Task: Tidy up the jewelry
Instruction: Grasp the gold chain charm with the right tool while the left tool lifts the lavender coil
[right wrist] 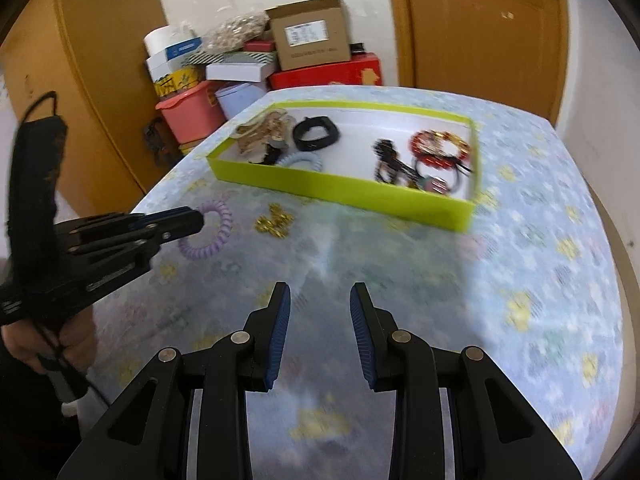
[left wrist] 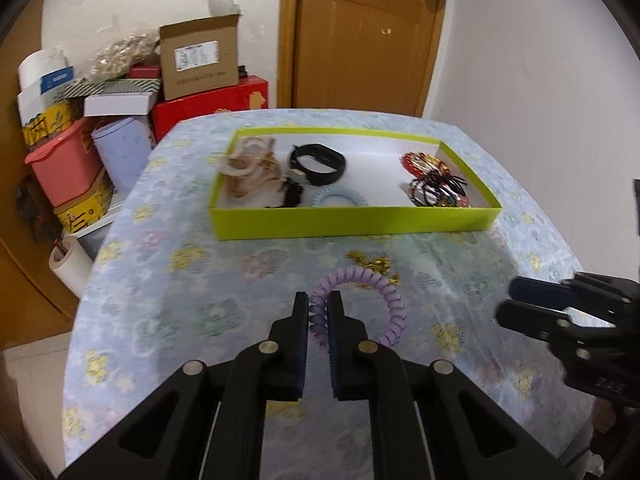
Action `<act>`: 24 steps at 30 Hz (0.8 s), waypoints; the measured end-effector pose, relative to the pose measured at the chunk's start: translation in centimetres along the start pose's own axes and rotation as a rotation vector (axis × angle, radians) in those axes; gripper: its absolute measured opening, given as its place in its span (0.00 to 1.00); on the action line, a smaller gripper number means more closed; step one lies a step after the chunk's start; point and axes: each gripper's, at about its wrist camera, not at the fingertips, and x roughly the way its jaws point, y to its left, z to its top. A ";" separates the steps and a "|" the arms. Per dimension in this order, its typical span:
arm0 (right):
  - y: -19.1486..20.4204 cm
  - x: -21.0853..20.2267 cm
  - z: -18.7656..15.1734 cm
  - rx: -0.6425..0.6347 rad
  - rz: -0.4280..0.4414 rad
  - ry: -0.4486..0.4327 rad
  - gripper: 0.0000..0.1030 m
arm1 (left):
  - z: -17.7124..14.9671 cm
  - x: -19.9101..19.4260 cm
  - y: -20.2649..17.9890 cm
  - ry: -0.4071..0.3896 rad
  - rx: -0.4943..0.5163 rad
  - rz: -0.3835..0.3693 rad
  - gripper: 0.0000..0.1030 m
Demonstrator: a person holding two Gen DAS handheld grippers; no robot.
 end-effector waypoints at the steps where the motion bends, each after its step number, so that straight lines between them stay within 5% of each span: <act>1: 0.3 0.6 0.3 -0.011 0.007 0.003 0.40 | -0.1 -0.3 0.4 -0.003 -0.008 0.004 0.09; 21: 5.1 8.4 4.2 -0.242 -0.030 0.060 0.43 | -1.8 -1.8 5.9 -0.025 -0.131 0.016 0.09; 24: 5.3 8.5 4.2 -0.253 -0.022 0.059 0.31 | -2.0 -1.7 6.1 -0.022 -0.140 0.012 0.09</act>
